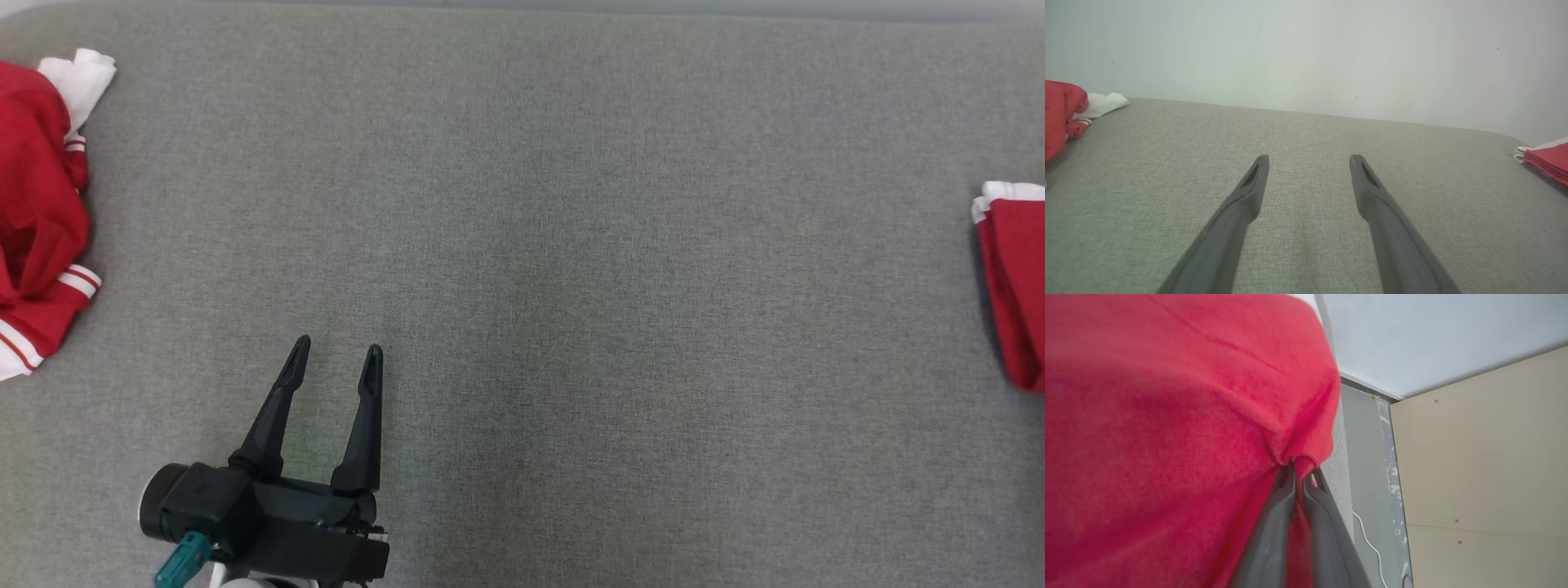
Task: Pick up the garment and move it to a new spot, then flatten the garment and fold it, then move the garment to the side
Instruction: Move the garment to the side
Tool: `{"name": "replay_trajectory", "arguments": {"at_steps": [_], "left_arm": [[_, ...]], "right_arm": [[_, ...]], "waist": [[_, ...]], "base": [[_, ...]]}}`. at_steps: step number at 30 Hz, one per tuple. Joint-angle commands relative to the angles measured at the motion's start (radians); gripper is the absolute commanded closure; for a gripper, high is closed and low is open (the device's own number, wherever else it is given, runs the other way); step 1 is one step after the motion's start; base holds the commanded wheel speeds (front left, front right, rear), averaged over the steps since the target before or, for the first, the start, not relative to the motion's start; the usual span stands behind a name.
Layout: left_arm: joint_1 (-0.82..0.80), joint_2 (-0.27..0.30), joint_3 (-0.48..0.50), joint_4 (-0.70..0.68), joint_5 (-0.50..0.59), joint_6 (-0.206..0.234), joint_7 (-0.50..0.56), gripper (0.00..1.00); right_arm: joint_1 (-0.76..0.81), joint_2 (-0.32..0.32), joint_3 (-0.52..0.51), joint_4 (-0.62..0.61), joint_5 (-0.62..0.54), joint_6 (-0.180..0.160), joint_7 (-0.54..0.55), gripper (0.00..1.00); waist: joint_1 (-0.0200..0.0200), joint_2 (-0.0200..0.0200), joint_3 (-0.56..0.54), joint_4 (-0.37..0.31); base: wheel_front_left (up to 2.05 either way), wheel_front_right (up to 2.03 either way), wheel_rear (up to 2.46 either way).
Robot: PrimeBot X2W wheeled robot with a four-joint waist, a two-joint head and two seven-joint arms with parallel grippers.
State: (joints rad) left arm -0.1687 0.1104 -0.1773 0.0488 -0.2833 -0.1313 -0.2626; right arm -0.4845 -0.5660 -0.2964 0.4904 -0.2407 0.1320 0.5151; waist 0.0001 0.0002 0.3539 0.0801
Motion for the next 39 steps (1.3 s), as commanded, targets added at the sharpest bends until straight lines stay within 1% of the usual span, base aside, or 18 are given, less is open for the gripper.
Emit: {"name": "replay_trajectory", "arguments": {"at_steps": [1, 3, 5, 9, 12, 13, 14, 15, 18, 19, 21, 23, 25, 28, 30, 31, 35, 39], "left_arm": [[-0.006, 0.007, 0.002, -0.004, -0.002, 0.002, -0.002, 0.0], [-0.005, 0.009, 0.006, -0.009, -0.005, 0.002, -0.002, 0.0], [0.002, 0.006, 0.01, -0.012, -0.005, 0.002, -0.002, 0.0], [0.005, -0.002, 0.008, -0.009, -0.001, 0.002, -0.002, 0.0], [0.007, -0.004, 0.005, -0.005, 0.001, 0.002, -0.002, 0.0], [0.007, -0.004, 0.004, -0.003, 0.001, 0.002, -0.002, 0.0], [0.007, -0.004, 0.004, 0.0, 0.001, 0.002, -0.002, 0.0], [0.008, -0.005, 0.004, 0.001, 0.0, 0.002, -0.002, 0.0], [0.013, -0.003, 0.004, 0.006, 0.0, 0.002, -0.002, 0.0], [0.019, -0.003, 0.002, 0.007, -0.002, 0.002, -0.002, 0.0], [0.028, -0.003, 0.001, 0.011, -0.004, 0.002, -0.002, 0.0], [0.028, -0.002, -0.002, 0.017, -0.007, 0.002, -0.002, 0.0], [0.032, -0.002, -0.001, 0.017, -0.006, 0.002, -0.002, 0.0], [0.059, -0.003, 0.011, 0.02, 0.011, 0.002, -0.002, 0.0], [0.069, -0.006, 0.021, 0.021, 0.021, 0.002, -0.003, 0.0], [0.069, -0.006, 0.021, 0.021, 0.021, 0.002, -0.003, 0.0], [0.108, -0.014, 0.047, 0.028, 0.033, 0.002, -0.002, 0.0], [0.146, -0.026, 0.069, 0.033, 0.037, 0.002, -0.002, 0.0]], "right_arm": [[0.013, -0.005, -0.003, -0.006, -0.012, -0.003, -0.009, 1.0], [0.019, 0.003, -0.002, -0.007, 0.004, -0.003, -0.041, 1.0], [0.025, -0.011, 0.009, -0.018, -0.008, -0.003, -0.062, 1.0], [0.045, -0.022, -0.005, -0.019, -0.025, -0.003, -0.079, 1.0], [0.053, -0.048, -0.011, -0.008, -0.032, -0.003, -0.124, 1.0], [0.061, -0.059, -0.008, 0.005, -0.034, -0.003, -0.14, 0.85], [0.066, -0.069, -0.002, 0.016, -0.031, -0.003, -0.164, 0.6], [0.068, -0.082, -0.004, 0.03, -0.023, -0.003, -0.188, 0.0], [0.074, -0.132, 0.004, 0.096, 0.004, -0.003, -0.273, 0.0], [0.063, -0.164, 0.022, 0.152, 0.027, -0.003, -0.349, 0.0], [0.045, -0.185, 0.043, 0.206, 0.038, -0.003, -0.433, 0.0], [0.022, -0.188, 0.076, 0.252, 0.06, -0.003, -0.525, 0.0], [-0.006, -0.173, 0.113, 0.291, 0.08, -0.003, -0.599, 0.0], [-0.025, -0.121, 0.154, 0.329, 0.128, -0.003, -0.68, 0.0], [-0.038, -0.067, 0.173, 0.336, 0.174, -0.003, -0.716, 0.0], [-0.038, -0.067, 0.173, 0.336, 0.174, -0.003, -0.716, 0.0], [-0.009, 0.068, 0.209, 0.296, 0.259, -0.003, -0.754, 0.0], [0.073, 0.189, 0.241, 0.194, 0.385, -0.003, -0.773, 0.0]], "waist": [[-0.0001, -0.0002, 0.011, 0.002], [-0.0001, -0.0002, 0.013, 0.002], [-0.0001, -0.0002, 0.015, 0.0], [-0.0001, -0.0002, 0.014, -0.004], [-0.0001, -0.0002, 0.007, -0.007], [-0.0001, -0.0002, 0.004, -0.008], [-0.0001, -0.0002, -0.002, -0.009], [-0.0001, -0.0002, -0.006, -0.012], [-0.0001, -0.0002, -0.025, -0.017], [-0.0001, -0.0002, -0.04, -0.021], [-0.0001, -0.0002, -0.058, -0.026], [-0.0001, -0.0002, -0.08, -0.029], [-0.0001, -0.0002, -0.106, -0.029], [-0.0001, -0.0002, -0.15, -0.029], [-0.0001, -0.0002, -0.181, -0.026], [-0.0001, -0.0002, -0.181, -0.026], [-0.0001, -0.0002, -0.237, -0.024], [-0.0001, -0.0002, -0.28, -0.02]], "base": [[0.0, 0.0, 0.0], [0.0, 0.0, 0.0], [0.0, 0.0, 0.0], [0.0, 0.0, 0.0], [0.0, 0.0, 0.0], [0.0, 0.0, 0.0], [0.0, 0.0, 0.0], [0.0, 0.0, 0.0], [0.0, 0.0, 0.0], [0.0, 0.0, 0.0], [0.0, 0.0, 0.0], [0.0, 0.0, 0.0], [0.0, 0.0, 0.0], [0.0, 0.0, 0.0], [0.0, 0.0, 0.0], [0.0, 0.0, 0.0], [0.0, 0.0, 0.0], [0.0, 0.0, 0.0]]}}
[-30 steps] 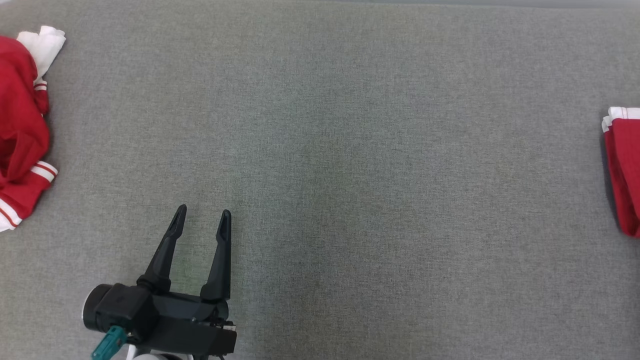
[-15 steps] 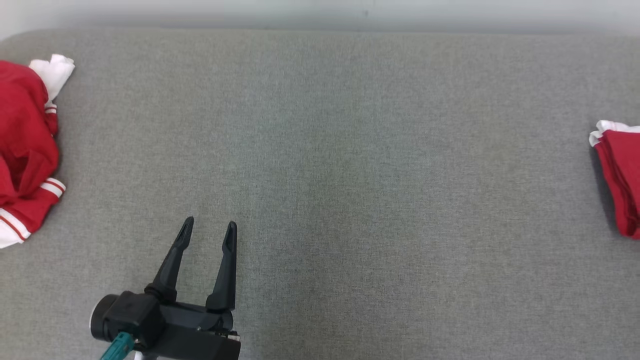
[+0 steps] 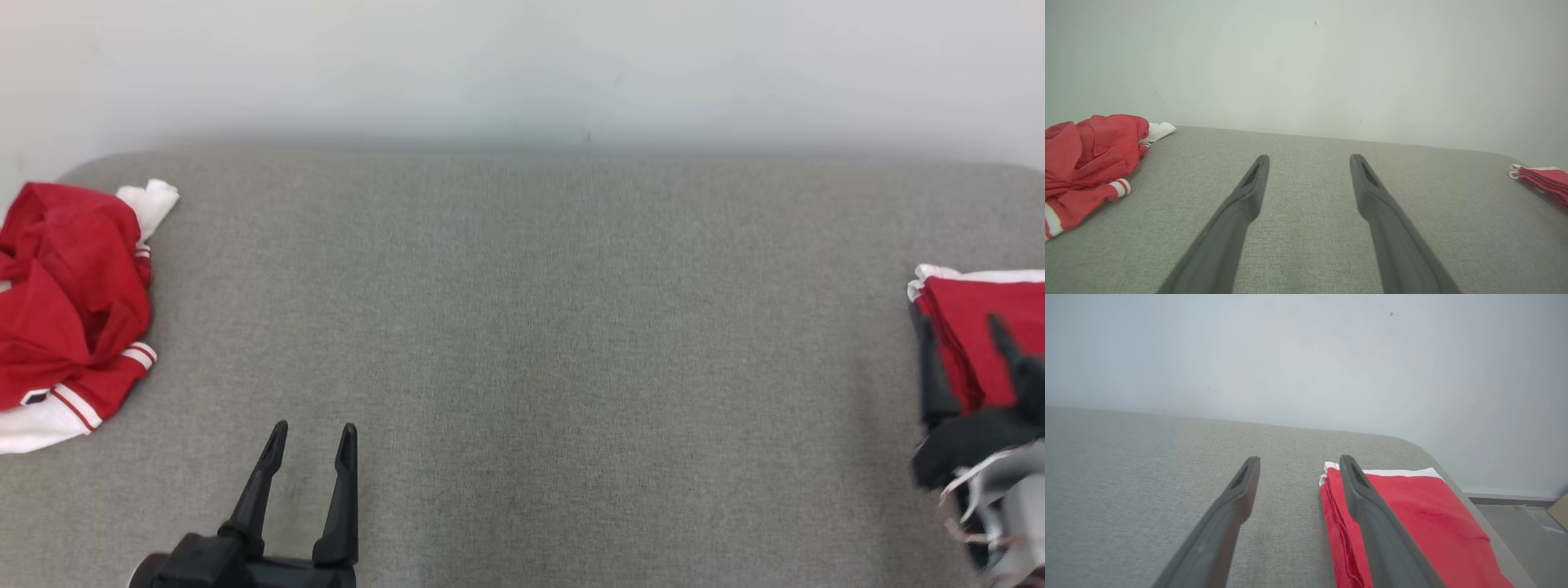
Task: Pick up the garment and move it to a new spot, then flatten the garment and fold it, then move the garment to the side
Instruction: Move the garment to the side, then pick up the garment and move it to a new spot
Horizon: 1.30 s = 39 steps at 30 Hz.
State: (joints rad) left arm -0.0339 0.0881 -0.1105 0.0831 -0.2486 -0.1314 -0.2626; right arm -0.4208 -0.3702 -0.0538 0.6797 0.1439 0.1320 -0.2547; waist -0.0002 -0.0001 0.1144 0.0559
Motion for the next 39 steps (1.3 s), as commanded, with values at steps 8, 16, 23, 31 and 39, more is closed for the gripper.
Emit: {"name": "replay_trajectory", "arguments": {"at_steps": [8, 16, 23, 31, 39], "left_arm": [[0.068, -0.017, 0.041, 0.01, 0.01, 0.002, -0.003, 0.0], [0.096, -0.02, 0.068, 0.034, 0.011, 0.002, -0.002, 0.0], [0.108, -0.021, 0.089, 0.084, -0.002, 0.002, -0.002, 0.0], [0.11, -0.011, 0.097, 0.108, -0.014, 0.002, -0.002, 0.0], [0.11, -0.009, 0.09, 0.111, -0.017, 0.002, -0.002, 0.0]], "right_arm": [[0.234, 0.173, 0.064, -0.25, 0.14, -0.003, 0.008, 0.0], [0.394, 0.293, 0.073, -0.422, 0.058, -0.003, 0.11, 0.0], [0.448, 0.318, 0.084, -0.487, 0.04, -0.003, 0.156, 0.0], [0.464, 0.32, 0.091, -0.498, 0.026, -0.003, 0.162, 0.0], [0.471, 0.32, 0.086, -0.509, 0.026, -0.003, 0.16, 0.0]], "waist": [[0.0002, 0.0001, -0.102, 0.005], [0.0002, 0.0001, -0.13, 0.004], [0.0002, 0.0001, -0.144, 0.002], [0.0002, 0.0001, -0.154, 0.004], [0.0002, 0.0001, -0.155, 0.006]], "base": [[0.0, 0.0, 0.0], [0.0, 0.0, 0.0], [0.0, 0.0, 0.0], [0.0, 0.0, 0.0], [0.0, 0.0, 0.0]]}}
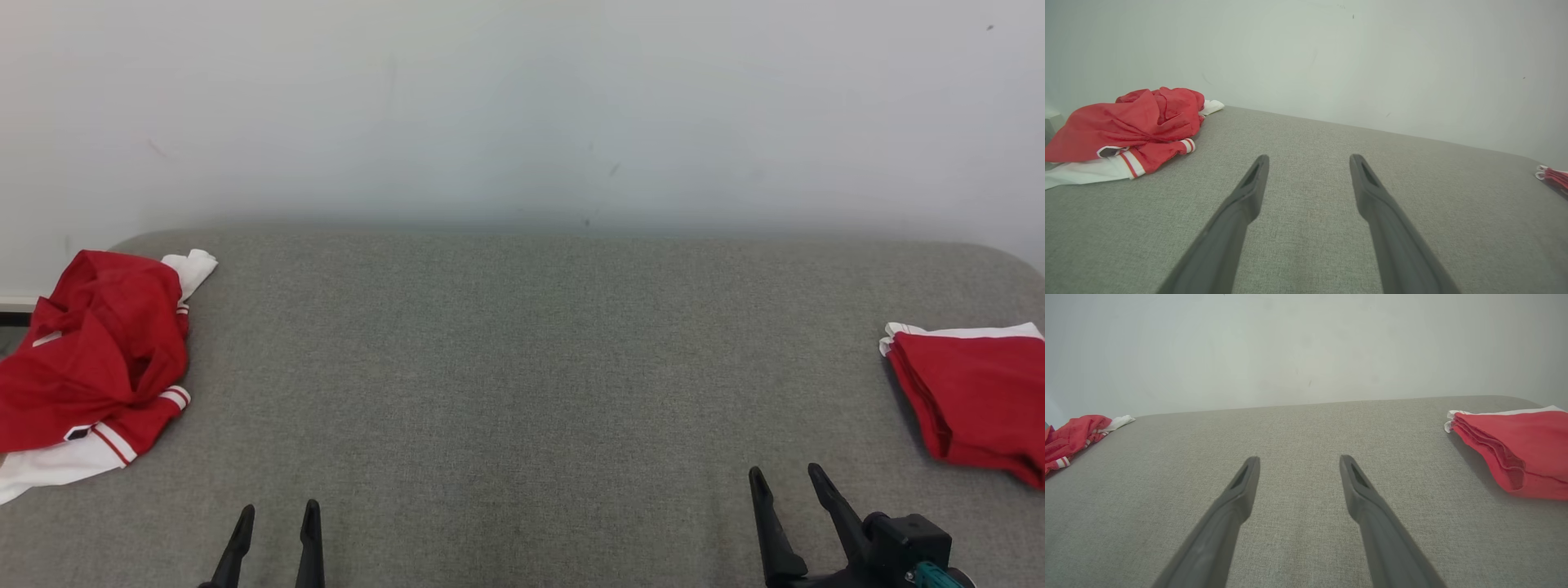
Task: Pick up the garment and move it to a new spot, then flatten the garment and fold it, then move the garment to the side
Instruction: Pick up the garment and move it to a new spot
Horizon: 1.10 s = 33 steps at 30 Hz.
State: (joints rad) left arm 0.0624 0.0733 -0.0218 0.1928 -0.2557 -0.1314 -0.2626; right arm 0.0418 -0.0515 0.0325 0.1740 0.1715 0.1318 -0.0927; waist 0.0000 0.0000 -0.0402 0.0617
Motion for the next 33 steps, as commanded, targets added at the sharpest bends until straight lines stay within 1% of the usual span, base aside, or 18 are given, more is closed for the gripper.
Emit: {"name": "replay_trajectory", "arguments": {"at_steps": [1, 10, 13, 17, 23, 33], "left_arm": [[0.013, 0.006, 0.001, 0.001, -0.01, 0.002, -0.002, 0.0], [0.01, 0.009, 0.001, -0.006, 0.0, 0.002, -0.002, 0.0], [0.005, 0.01, 0.004, -0.005, 0.003, 0.002, -0.002, 0.0], [0.003, 0.013, -0.003, 0.003, 0.005, 0.002, -0.003, 0.0], [0.003, 0.018, -0.001, 0.003, 0.014, 0.002, -0.002, 0.0], [0.022, 0.026, 0.027, 0.001, 0.032, 0.003, -0.002, 0.0]], "right_arm": [[0.009, 0.002, -0.003, -0.005, -0.001, -0.002, -0.004, 0.0], [0.01, 0.002, -0.012, 0.001, 0.01, -0.002, -0.013, 0.0], [0.012, 0.002, -0.01, 0.001, 0.014, -0.002, -0.015, 0.0], [0.019, 0.002, -0.01, 0.002, 0.019, -0.002, -0.015, 0.0], [0.018, 0.001, -0.005, 0.007, 0.023, -0.002, -0.012, 0.0], [0.005, 0.002, 0.019, 0.033, 0.043, -0.002, -0.026, 0.0]], "waist": [[0.0, 0.0, 0.0, 0.0], [0.0, 0.0, 0.004, 0.01], [0.0, 0.0, 0.006, 0.024], [0.0, 0.0, 0.007, 0.061], [0.0, 0.0, 0.005, 0.166], [0.0, 0.0, 0.005, 0.379]], "base": [[0.0, 0.0, 0.0], [0.0, 0.0, 0.0], [0.0, 0.0, 0.0], [0.0, 0.0, 0.0], [0.0, 0.0, 0.0], [0.0, 0.0, 0.0]]}}
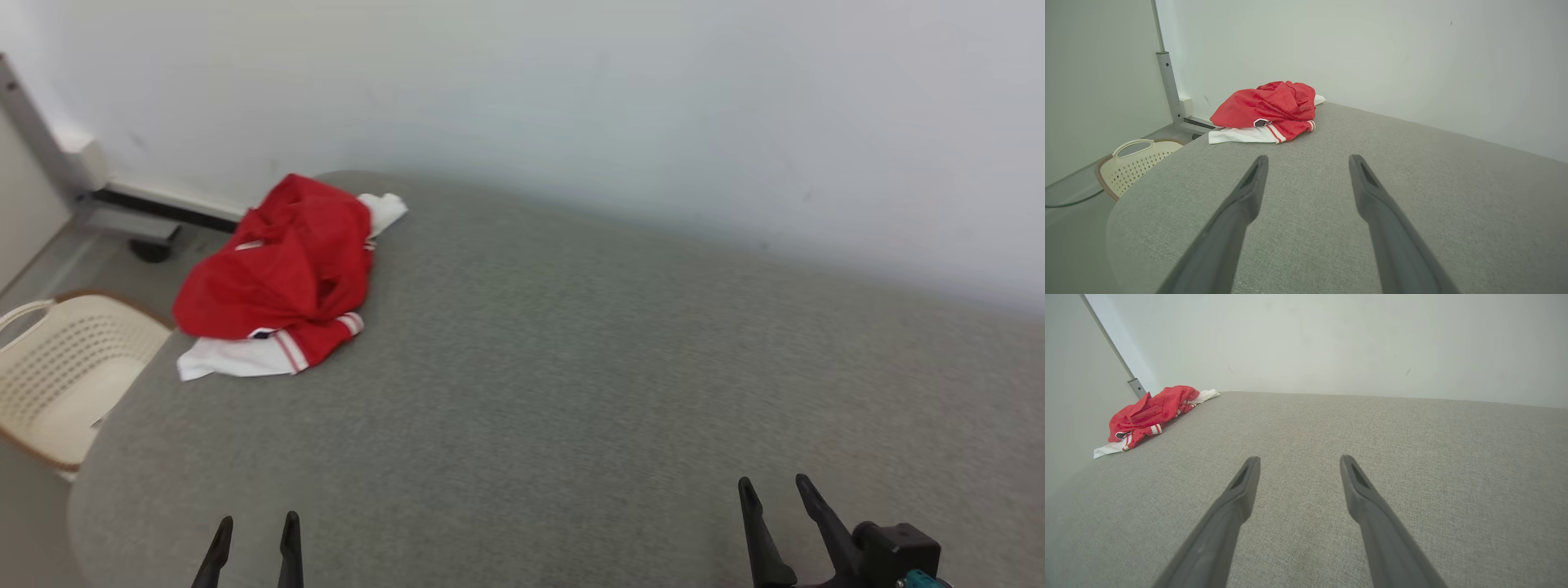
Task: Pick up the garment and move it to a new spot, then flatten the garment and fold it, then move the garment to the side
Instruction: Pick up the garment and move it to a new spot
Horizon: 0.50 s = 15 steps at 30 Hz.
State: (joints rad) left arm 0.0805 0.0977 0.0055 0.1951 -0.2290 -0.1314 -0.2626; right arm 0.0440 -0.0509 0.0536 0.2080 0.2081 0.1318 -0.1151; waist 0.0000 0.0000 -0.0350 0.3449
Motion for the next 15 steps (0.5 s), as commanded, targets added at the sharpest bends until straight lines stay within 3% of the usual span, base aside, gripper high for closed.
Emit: {"name": "replay_trajectory", "arguments": {"at_steps": [1, 15], "left_arm": [[0.008, 0.001, 0.002, -0.003, 0.003, 0.003, -0.002, 0.0], [0.092, -0.035, 0.107, -0.112, -0.012, 0.025, -0.002, 0.0]], "right_arm": [[-0.001, 0.001, 0.007, 0.005, 0.008, -0.002, -0.007, 0.0], [-0.13, 0.0, 0.137, 0.047, -0.023, -0.002, 0.033, 0.0]], "waist": [[0.0, 0.0, 0.0, 0.134], [0.0, 0.0, 0.06, 0.192]], "base": [[0.0, 0.0, 0.0], [0.0, 0.0, 0.0]]}}
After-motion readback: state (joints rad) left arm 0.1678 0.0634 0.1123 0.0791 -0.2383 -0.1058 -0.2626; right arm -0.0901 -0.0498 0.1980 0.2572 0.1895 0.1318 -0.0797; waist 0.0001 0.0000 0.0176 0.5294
